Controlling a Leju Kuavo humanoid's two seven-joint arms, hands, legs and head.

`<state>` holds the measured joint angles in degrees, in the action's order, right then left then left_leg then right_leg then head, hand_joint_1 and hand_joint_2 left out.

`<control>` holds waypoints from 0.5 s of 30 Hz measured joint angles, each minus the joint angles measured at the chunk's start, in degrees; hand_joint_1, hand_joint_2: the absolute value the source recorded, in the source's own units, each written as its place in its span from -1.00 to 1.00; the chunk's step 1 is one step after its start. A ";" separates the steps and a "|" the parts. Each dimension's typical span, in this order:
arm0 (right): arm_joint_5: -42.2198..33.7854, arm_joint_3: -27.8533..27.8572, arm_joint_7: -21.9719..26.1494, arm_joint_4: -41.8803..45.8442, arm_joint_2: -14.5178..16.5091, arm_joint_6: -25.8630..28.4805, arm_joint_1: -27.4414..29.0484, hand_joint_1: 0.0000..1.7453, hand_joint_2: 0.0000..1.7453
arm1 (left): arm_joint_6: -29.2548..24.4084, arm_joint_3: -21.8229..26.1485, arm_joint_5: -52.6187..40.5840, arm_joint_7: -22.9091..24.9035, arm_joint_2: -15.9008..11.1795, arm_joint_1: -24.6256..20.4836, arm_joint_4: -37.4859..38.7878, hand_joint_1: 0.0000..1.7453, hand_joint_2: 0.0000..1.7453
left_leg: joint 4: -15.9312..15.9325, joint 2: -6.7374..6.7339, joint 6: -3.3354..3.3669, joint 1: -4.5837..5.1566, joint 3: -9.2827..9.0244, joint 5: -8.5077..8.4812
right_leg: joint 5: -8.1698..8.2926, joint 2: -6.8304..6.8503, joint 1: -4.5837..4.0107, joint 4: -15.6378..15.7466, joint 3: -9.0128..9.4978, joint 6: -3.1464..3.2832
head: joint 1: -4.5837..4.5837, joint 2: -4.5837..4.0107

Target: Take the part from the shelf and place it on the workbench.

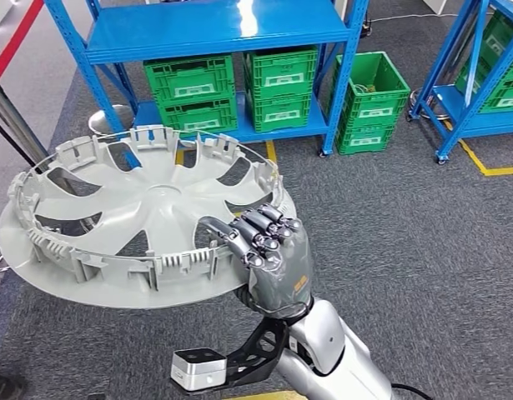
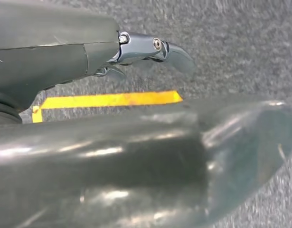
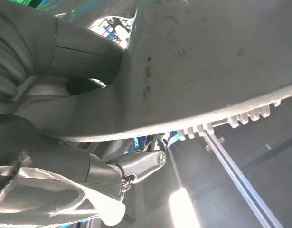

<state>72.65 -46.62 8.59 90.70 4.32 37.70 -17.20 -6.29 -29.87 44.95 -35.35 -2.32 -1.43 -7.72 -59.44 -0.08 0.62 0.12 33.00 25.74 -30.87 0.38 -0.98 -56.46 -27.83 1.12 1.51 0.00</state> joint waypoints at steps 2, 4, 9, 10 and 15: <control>0.00 0.00 0.00 -0.03 0.13 0.01 -0.10 1.00 1.00 | 0.01 -0.02 0.03 -0.03 0.01 -0.11 0.00 -1.00 -1.00 | 1.68 -0.10 0.30 -0.28 -0.43 0.02 | -0.32 -0.05 0.00 -0.20 -0.56 -0.63 | 0.01 0.00; -0.02 -0.02 0.01 -0.06 0.22 0.02 -0.31 1.00 1.00 | 0.03 -0.04 0.03 -0.08 0.09 -0.27 0.00 -1.00 -1.00 | 3.24 -0.23 0.68 -0.73 -0.75 -0.14 | -2.45 -0.22 0.11 -3.45 -2.55 -1.33 | 0.30 0.00; -0.03 -0.19 0.13 -0.57 0.23 0.02 -0.34 1.00 1.00 | 0.04 -0.07 0.03 -0.12 0.17 -0.28 0.00 -1.00 -1.00 | 2.98 -0.35 0.61 -0.92 -0.21 -0.40 | -5.04 -0.29 1.55 -15.15 -8.87 -2.93 | 0.54 0.00; -0.04 -0.21 0.13 -0.66 0.23 0.02 -0.35 1.00 1.00 | 0.04 -0.09 0.03 -0.12 0.20 -0.30 0.00 -1.00 -1.00 | 2.78 -0.33 0.42 -1.06 -0.17 -0.34 | -2.89 -0.26 1.81 -12.27 -7.67 -3.17 | 0.56 0.00; 0.21 -0.26 0.10 -0.82 0.32 0.03 -0.64 1.00 1.00 | 0.05 -0.28 0.10 -0.14 0.05 -0.36 0.00 -1.00 -1.00 | 1.63 -0.14 -1.60 -1.06 0.84 -0.51 | 1.05 -0.52 1.81 -1.56 -2.98 -2.61 | 0.68 0.00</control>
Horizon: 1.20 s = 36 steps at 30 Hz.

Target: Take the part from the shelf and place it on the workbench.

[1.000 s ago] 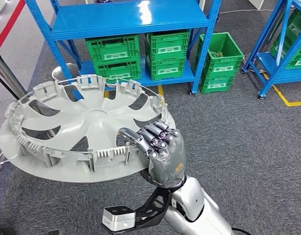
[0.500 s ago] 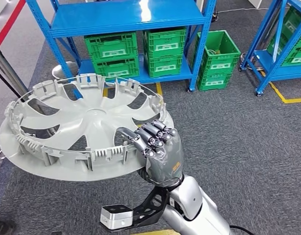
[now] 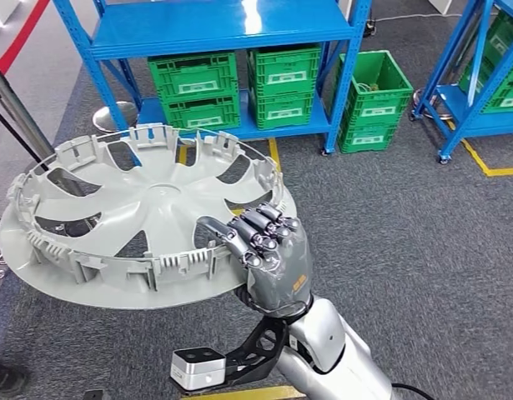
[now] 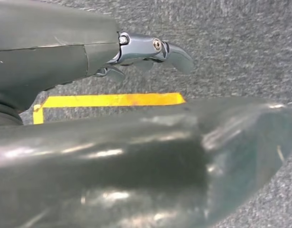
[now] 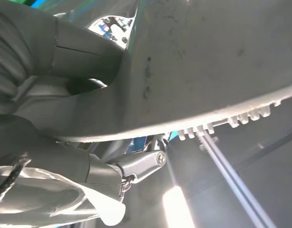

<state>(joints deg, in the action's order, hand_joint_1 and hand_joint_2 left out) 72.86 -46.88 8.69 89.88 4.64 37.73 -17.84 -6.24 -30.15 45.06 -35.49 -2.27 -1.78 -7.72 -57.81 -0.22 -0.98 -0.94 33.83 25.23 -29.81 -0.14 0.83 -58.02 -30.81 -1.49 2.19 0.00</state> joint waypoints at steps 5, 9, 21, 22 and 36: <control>0.50 0.04 -0.18 -0.07 0.23 0.04 0.06 1.00 1.00 | 0.08 -0.29 0.45 -0.01 0.06 0.04 0.00 -1.00 -1.00 | -5.99 0.02 -1.19 -0.31 2.67 4.27 | 1.00 0.09 0.07 0.17 -0.68 2.11 | -0.29 0.00; 0.54 0.04 -0.25 -0.39 0.30 0.05 0.23 1.00 1.00 | 0.23 -0.70 0.70 -0.01 -0.02 0.13 0.00 -1.00 -1.00 | -15.87 0.03 -1.11 -0.25 5.93 8.14 | 1.35 0.09 -0.42 0.10 -1.27 2.66 | -0.35 0.00; 0.59 0.11 -0.28 -0.55 0.61 0.09 0.19 1.00 1.00 | 0.25 -1.15 0.78 -0.03 -0.09 0.11 0.00 -1.00 -1.00 | -0.09 0.21 0.07 0.59 -1.51 2.02 | 1.98 0.11 -0.95 0.04 -2.13 2.04 | -0.27 0.00; 0.64 0.13 -0.29 -0.55 0.61 0.09 0.19 1.00 1.00 | 0.25 -1.15 0.84 -0.03 -0.09 0.08 0.00 -1.00 -1.00 | -0.09 0.20 0.17 0.64 -1.48 1.98 | 2.07 0.10 -0.89 0.12 -2.14 1.88 | -0.27 0.00; 2.02 1.99 0.09 -1.11 0.81 0.26 0.34 1.00 1.00 | 0.25 -1.92 2.86 -0.03 -0.07 0.05 0.00 -1.00 -1.00 | -0.15 0.20 0.64 0.75 -1.27 1.63 | 2.52 0.10 -0.74 0.36 -2.27 1.21 | -0.30 0.00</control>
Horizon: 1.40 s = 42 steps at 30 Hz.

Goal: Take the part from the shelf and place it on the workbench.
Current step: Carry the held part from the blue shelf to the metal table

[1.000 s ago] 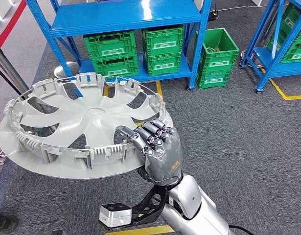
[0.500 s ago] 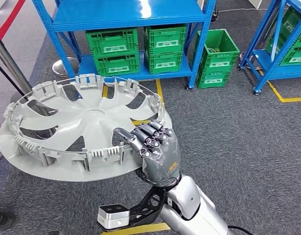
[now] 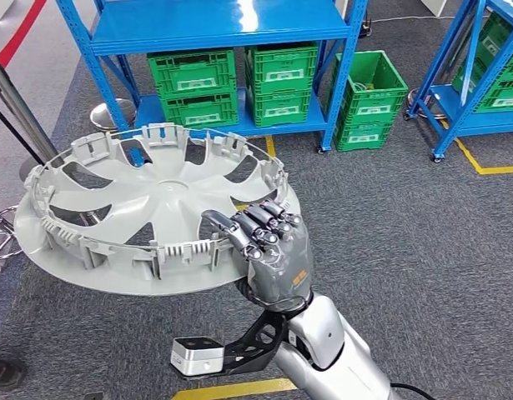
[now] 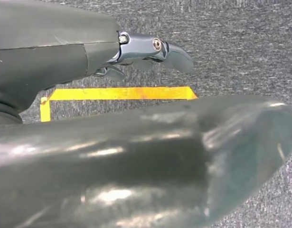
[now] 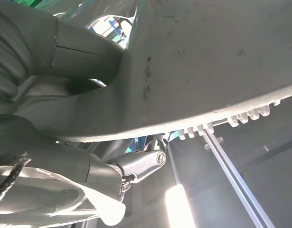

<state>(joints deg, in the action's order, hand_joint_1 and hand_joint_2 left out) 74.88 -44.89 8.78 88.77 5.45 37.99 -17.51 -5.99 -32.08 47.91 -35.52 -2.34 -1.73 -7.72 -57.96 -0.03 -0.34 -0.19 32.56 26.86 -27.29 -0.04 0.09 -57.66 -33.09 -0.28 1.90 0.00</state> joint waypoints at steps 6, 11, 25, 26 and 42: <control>0.10 1.19 1.29 -0.01 0.26 0.00 0.44 1.00 1.00 | -0.05 -1.02 1.31 0.00 0.02 -0.02 0.00 -1.00 -1.00 | 0.00 0.00 0.00 -0.06 0.00 -0.02 | 0.01 -0.01 -0.07 -0.02 -0.01 0.02 | 0.00 0.00; -0.03 1.43 1.72 -0.01 0.27 0.01 0.66 1.00 1.00 | -0.07 -1.90 1.77 0.00 0.02 -0.03 0.00 -1.00 -1.00 | 0.00 0.00 -0.01 -0.06 0.01 -0.02 | 0.01 -0.01 -0.07 -0.03 -0.02 0.02 | 0.01 0.00; -10.19 1.34 2.00 -1.29 0.39 -0.13 0.30 1.00 1.00 | -0.03 -3.46 3.71 -0.03 -0.04 -0.11 0.02 -1.00 -1.00 | 0.27 -0.06 0.76 0.08 -0.08 -0.32 | 0.50 -0.07 0.14 0.53 0.11 -0.66 | -0.01 0.00; -10.86 1.33 2.16 -1.36 0.44 -0.15 0.25 1.00 1.00 | -0.02 -3.56 3.90 -0.05 -0.06 -0.17 0.02 -1.00 -1.00 | 0.89 -0.28 1.17 -0.01 -0.31 -0.71 | 0.47 -0.11 0.18 0.62 -0.04 -0.95 | 0.01 0.00; -13.84 1.11 3.42 -2.41 0.61 -0.20 -0.21 1.00 1.00 | -0.02 -5.03 5.04 -0.17 -0.22 -0.36 0.33 -1.00 -1.00 | -0.65 -5.05 -2.04 -1.37 -0.30 0.83 | -0.60 1.93 1.39 -1.79 -1.17 -0.51 | 0.06 0.00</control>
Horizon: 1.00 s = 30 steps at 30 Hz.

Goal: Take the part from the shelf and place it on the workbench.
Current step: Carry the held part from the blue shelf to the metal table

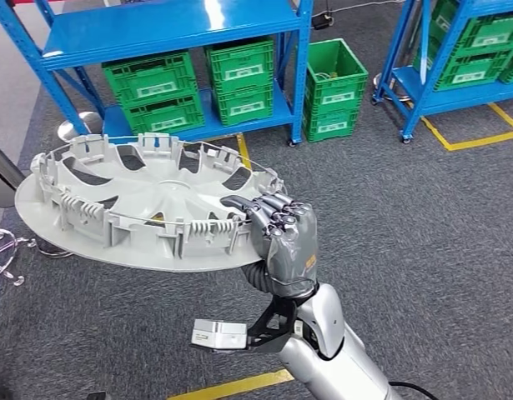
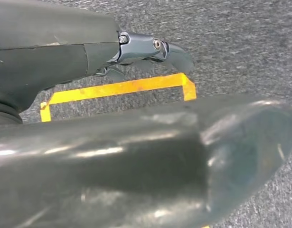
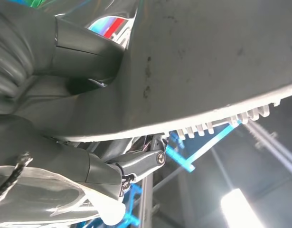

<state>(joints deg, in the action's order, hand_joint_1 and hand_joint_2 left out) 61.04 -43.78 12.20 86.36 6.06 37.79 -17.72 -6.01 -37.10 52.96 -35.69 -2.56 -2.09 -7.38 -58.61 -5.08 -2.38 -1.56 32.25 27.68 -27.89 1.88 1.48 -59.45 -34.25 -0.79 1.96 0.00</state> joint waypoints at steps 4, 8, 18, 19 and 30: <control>0.03 0.00 0.02 -0.05 0.10 0.00 -0.04 1.00 1.00 | 0.00 -0.04 0.02 0.00 0.02 0.01 0.04 -1.00 -1.00 | -12.30 4.34 0.17 0.01 4.98 7.33 | 0.54 -2.56 -0.26 0.11 -0.45 1.32 | -0.44 0.00; 0.04 0.00 0.04 -0.27 0.13 0.00 0.09 1.00 1.00 | 0.00 -0.08 0.10 0.00 0.06 0.15 0.06 -1.00 -1.00 | -11.04 5.55 1.67 0.55 4.26 4.22 | 0.93 -5.81 -0.90 0.10 -0.64 1.63 | -0.49 0.00; 0.08 -0.10 0.26 -0.34 0.28 0.02 -0.08 1.00 1.00 | 0.02 -0.39 0.59 -0.15 0.09 -0.10 0.17 -1.00 -1.00 | 1.39 5.51 3.31 0.70 -0.67 -0.46 | -2.70 -3.61 -1.00 -6.91 -5.61 -1.19 | 0.10 0.00; 0.07 -0.14 0.29 -0.38 0.28 0.02 -0.08 1.00 1.00 | 0.02 -0.41 0.60 -0.15 0.09 0.02 0.17 -1.00 -1.00 | 1.38 4.67 3.37 0.75 -0.54 -0.51 | -4.52 -2.73 -0.92 -10.65 -7.20 -1.44 | 0.19 0.00; 0.73 -0.20 0.47 -0.75 0.40 0.04 -0.26 1.00 1.00 | 0.01 -1.51 1.73 -0.18 0.19 -0.30 0.23 -1.00 -1.00 | 0.59 -1.22 1.44 1.31 -0.32 -0.17 | 0.22 0.22 -1.37 1.46 1.12 0.92 | 0.05 0.00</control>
<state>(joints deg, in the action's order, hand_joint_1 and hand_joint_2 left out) 61.76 -43.98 12.67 85.61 6.46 37.83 -17.98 -6.01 -38.61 54.69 -35.87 -2.37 -2.39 -7.15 -58.02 -6.30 -0.94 -0.25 31.94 27.51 -27.67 2.11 0.10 -57.99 -33.13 0.13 2.01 0.00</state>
